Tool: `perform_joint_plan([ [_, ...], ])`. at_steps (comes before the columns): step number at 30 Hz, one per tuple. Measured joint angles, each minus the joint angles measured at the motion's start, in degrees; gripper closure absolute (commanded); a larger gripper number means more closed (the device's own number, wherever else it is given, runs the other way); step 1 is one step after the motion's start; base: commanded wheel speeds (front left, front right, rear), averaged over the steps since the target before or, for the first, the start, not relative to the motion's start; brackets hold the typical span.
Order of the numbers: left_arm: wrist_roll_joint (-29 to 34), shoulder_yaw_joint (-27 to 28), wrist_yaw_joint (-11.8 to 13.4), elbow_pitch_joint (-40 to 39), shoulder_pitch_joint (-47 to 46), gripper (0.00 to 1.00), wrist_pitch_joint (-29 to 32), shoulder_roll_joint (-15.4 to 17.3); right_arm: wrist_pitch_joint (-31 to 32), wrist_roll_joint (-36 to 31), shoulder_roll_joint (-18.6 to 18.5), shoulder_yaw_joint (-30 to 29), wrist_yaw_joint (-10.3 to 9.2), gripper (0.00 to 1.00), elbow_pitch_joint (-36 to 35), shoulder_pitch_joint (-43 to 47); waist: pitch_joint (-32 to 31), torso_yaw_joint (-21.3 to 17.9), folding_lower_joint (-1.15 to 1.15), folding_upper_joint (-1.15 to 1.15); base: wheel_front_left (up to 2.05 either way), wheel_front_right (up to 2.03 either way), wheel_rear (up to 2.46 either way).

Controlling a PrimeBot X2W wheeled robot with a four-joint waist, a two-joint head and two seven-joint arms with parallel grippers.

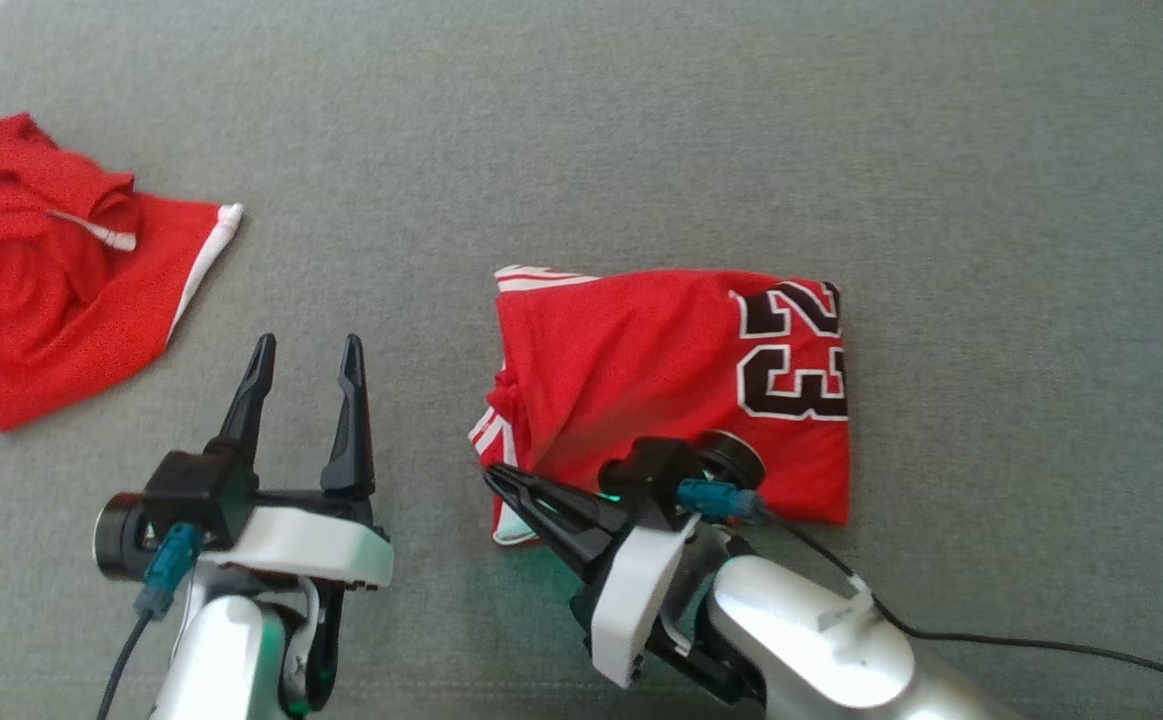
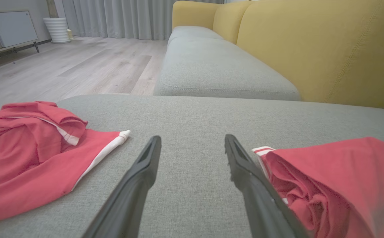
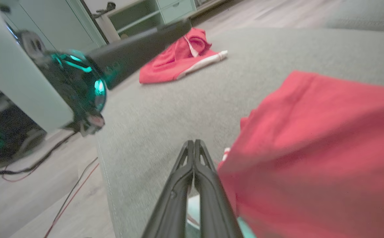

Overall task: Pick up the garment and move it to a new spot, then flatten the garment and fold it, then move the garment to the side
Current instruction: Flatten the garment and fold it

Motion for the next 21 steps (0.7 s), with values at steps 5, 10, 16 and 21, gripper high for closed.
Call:
perform_joint_plan([
  [5,0.0,0.4,0.1,0.1,0.2,0.00,0.0,0.1,-0.9,1.8,-2.0,-2.5,0.00,1.00,-9.3,2.3,-1.4,-1.4,0.00,0.00,0.00,0.00,0.00],
  [10,0.0,1.5,0.4,0.0,0.7,0.00,0.0,0.5,-3.6,-0.2,-3.4,-18.5,0.00,0.00,-17.9,8.7,-3.6,-3.1,0.00,0.00,0.00,0.00,0.00],
  [16,0.0,1.9,0.9,-0.3,2.8,0.00,0.0,1.7,-4.3,-8.9,-2.5,-39.2,0.00,0.00,-22.2,15.0,-5.7,-4.5,0.00,0.00,0.00,0.00,0.00],
  [21,-0.1,2.1,1.2,-1.4,3.9,0.00,0.5,2.3,-3.2,-14.0,-1.6,-49.9,0.00,0.00,-24.8,21.2,-7.1,-4.9,0.00,0.00,0.00,0.00,0.00],
])
